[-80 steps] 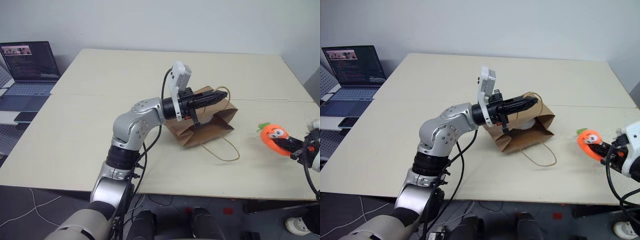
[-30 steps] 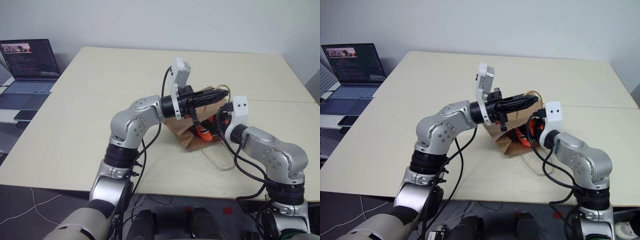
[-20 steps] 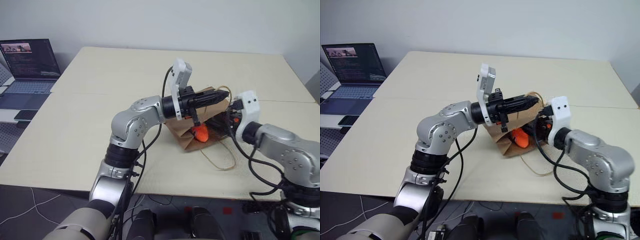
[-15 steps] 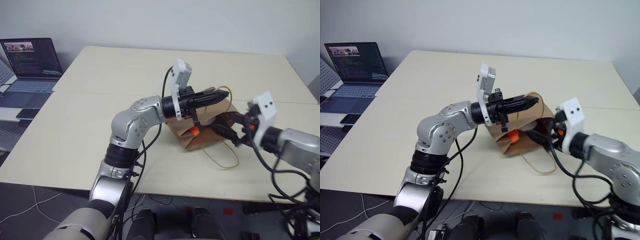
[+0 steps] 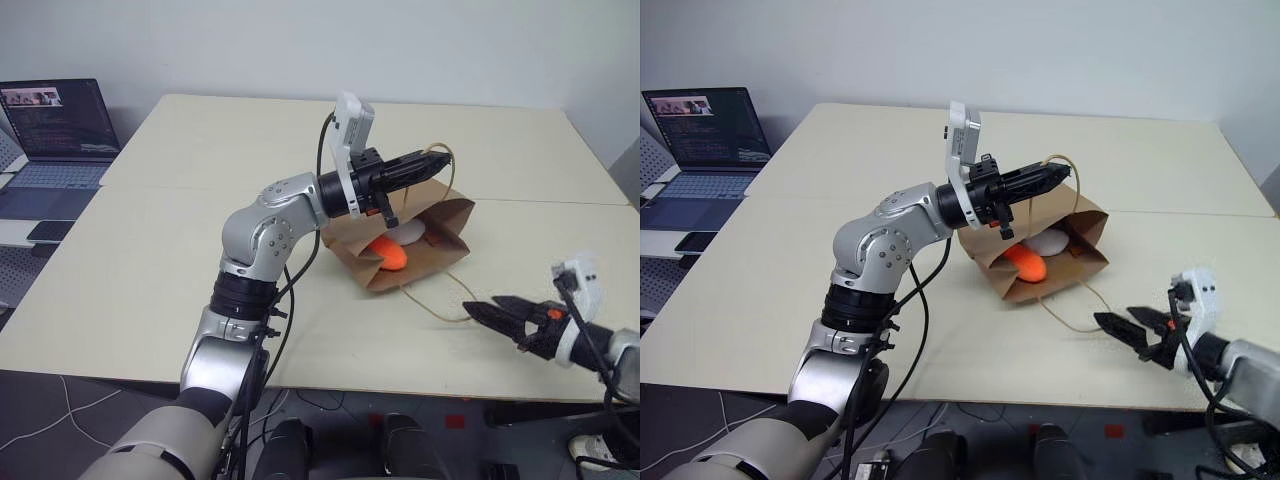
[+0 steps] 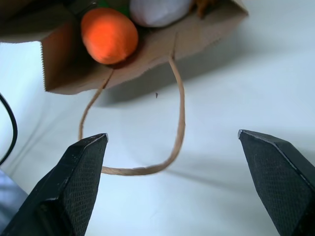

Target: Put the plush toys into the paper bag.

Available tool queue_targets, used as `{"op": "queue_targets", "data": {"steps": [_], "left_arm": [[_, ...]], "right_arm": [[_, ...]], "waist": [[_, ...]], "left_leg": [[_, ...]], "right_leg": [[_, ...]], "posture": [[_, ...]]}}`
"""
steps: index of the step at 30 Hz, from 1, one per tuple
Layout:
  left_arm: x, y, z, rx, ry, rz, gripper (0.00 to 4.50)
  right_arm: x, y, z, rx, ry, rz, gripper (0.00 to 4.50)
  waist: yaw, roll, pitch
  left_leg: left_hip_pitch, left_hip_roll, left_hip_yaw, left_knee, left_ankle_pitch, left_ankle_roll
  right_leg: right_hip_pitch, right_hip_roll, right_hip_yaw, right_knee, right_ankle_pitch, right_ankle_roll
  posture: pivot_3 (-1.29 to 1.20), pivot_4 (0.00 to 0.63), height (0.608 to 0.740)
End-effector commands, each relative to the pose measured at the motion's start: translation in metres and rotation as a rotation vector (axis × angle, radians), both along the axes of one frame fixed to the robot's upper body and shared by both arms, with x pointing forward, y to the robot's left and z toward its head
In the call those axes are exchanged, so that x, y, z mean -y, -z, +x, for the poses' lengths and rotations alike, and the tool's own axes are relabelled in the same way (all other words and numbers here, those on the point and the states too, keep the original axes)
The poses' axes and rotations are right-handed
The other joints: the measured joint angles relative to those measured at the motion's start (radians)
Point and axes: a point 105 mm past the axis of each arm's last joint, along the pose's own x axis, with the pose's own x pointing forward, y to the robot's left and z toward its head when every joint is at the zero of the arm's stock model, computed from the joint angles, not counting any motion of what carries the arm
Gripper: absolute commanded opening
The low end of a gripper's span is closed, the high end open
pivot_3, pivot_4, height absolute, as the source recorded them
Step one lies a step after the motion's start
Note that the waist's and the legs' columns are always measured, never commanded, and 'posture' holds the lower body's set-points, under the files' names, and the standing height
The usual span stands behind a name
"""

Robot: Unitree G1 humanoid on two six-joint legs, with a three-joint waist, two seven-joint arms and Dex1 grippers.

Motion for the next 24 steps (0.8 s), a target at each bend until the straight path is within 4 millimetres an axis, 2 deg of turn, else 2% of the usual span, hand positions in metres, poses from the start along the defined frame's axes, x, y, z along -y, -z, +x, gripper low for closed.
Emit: {"op": "queue_targets", "data": {"steps": [1,4,7,14,18,24], "left_arm": [[-0.002,-0.013,-0.002,0.052,-0.007,-0.022,0.00],[-0.003,-0.012,-0.002,0.056,-0.013,-0.016,0.00],[-0.004,-0.011,-0.002,0.055,-0.016,-0.013,0.00],[-0.008,-0.010,-0.001,0.056,-0.025,-0.003,0.00],[-0.014,-0.012,0.002,0.064,-0.033,0.009,0.00],[-0.030,-0.021,0.007,0.120,-0.040,0.071,0.00]], "right_arm": [[-0.008,0.007,0.001,-0.015,0.020,0.073,4.45],[-0.018,0.005,0.005,0.004,0.029,0.164,4.45],[-0.022,-0.001,0.010,0.025,0.053,0.243,3.82],[-0.024,-0.003,0.012,0.025,0.064,0.276,1.37],[-0.028,-0.018,0.017,0.078,0.054,0.308,0.03],[-0.043,-0.070,0.029,0.215,-0.017,0.349,0.03]], "waist": [[0.000,0.000,0.000],[0.000,0.000,0.000],[0.000,0.000,0.000],[0.000,0.000,0.000],[-0.002,0.000,0.000],[-0.003,0.000,0.000]], "left_leg": [[0.000,0.000,0.000,0.000,0.000,0.000],[0.000,0.000,0.000,0.000,0.000,0.000],[0.000,0.000,0.000,0.000,0.000,0.000],[0.000,0.000,0.000,0.000,0.000,0.000],[0.000,0.000,0.000,0.000,0.000,0.000],[0.000,0.000,0.001,0.000,0.000,0.000]], "right_leg": [[0.000,0.000,0.000,0.000,0.000,0.000],[0.000,0.000,0.001,0.000,0.000,0.000],[0.000,0.000,0.000,0.000,0.000,0.000],[0.000,0.000,0.000,0.000,0.000,0.000],[0.000,0.000,0.000,0.000,0.000,0.000],[0.000,0.002,0.000,0.000,0.000,0.000]], "posture": [[0.00,0.150,0.740],[0.00,0.150,0.740],[0.00,0.150,0.740],[0.00,0.150,0.740],[0.00,0.150,0.740],[0.00,0.150,0.740]]}}
